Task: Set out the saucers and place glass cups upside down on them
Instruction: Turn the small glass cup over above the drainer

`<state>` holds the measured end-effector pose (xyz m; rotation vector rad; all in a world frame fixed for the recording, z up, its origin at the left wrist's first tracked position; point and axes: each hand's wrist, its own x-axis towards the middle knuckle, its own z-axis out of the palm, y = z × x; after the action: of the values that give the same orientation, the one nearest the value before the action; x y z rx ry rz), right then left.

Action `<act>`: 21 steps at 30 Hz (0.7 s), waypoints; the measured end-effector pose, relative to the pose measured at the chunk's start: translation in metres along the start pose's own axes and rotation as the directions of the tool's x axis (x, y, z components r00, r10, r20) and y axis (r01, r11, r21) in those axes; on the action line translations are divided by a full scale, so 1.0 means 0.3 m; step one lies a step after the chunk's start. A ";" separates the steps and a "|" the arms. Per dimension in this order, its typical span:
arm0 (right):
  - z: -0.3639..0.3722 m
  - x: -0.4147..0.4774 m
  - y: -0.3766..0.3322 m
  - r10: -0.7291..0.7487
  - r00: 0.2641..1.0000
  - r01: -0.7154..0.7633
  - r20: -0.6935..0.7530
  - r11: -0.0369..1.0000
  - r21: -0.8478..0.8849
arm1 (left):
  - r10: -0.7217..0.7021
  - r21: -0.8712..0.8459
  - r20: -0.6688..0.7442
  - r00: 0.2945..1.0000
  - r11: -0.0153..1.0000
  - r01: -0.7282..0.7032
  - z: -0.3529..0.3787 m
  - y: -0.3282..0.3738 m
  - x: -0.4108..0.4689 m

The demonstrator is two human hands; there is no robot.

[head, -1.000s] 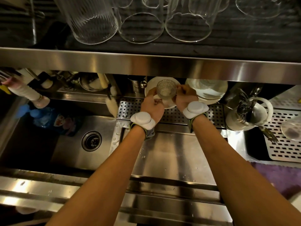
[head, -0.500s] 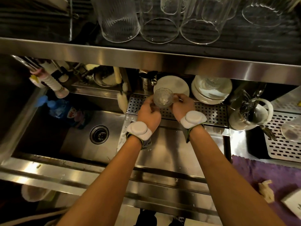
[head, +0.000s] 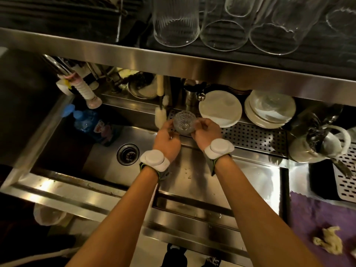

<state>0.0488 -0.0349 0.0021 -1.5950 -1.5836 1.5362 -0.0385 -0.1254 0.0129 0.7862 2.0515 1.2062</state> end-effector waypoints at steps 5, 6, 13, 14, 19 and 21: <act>0.053 0.023 0.023 0.013 1.000 -0.013 0.028 1.000 -0.010 | -0.056 0.027 0.004 0.998 0.998 0.056 -0.027 -0.036 0.022; 0.062 0.029 0.028 0.017 1.000 -0.017 0.024 1.000 -0.010 | -0.065 0.031 0.005 0.998 0.997 0.065 -0.031 -0.042 0.026; 0.104 0.084 0.067 0.059 0.997 -0.061 0.041 0.997 0.048 | -0.096 0.003 0.016 0.995 0.995 0.096 -0.041 -0.056 0.049; 0.108 0.089 0.072 0.055 0.998 -0.058 0.041 0.997 0.052 | -0.098 0.008 0.018 0.995 0.995 0.098 -0.043 -0.056 0.050; 0.131 0.111 0.105 0.042 0.997 -0.047 0.062 0.996 0.072 | -0.093 0.015 0.012 0.996 0.996 0.093 -0.044 -0.068 0.068; 0.137 0.111 0.112 0.038 0.998 -0.043 0.059 0.996 0.078 | -0.086 0.025 0.004 0.996 0.996 0.086 -0.046 -0.076 0.068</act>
<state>0.0187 -0.0304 -0.0527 -1.5620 -1.5083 1.6591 -0.0658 -0.1265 -0.0067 0.7039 2.0782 1.1328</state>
